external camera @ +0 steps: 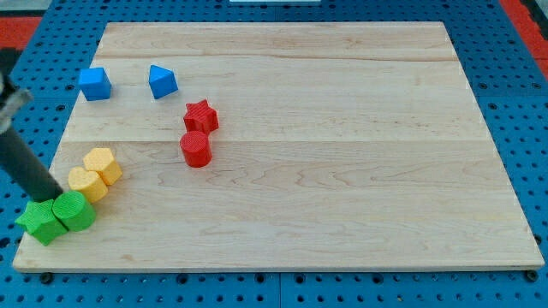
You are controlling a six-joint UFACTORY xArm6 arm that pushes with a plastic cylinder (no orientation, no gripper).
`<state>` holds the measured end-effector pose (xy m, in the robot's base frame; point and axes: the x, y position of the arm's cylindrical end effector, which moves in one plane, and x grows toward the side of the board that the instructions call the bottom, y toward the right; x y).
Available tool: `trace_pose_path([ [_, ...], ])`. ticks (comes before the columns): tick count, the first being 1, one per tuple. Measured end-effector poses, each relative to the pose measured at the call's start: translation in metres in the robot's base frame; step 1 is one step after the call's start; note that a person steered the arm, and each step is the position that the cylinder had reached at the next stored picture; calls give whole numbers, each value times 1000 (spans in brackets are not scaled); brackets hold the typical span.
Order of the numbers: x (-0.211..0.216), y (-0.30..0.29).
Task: Push yellow heart towards the bottom center of the board
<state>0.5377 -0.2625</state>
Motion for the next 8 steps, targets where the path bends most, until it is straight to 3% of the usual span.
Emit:
trace_pose_path([
  [5,-24,6],
  [7,-25,128],
  [8,-18,230],
])
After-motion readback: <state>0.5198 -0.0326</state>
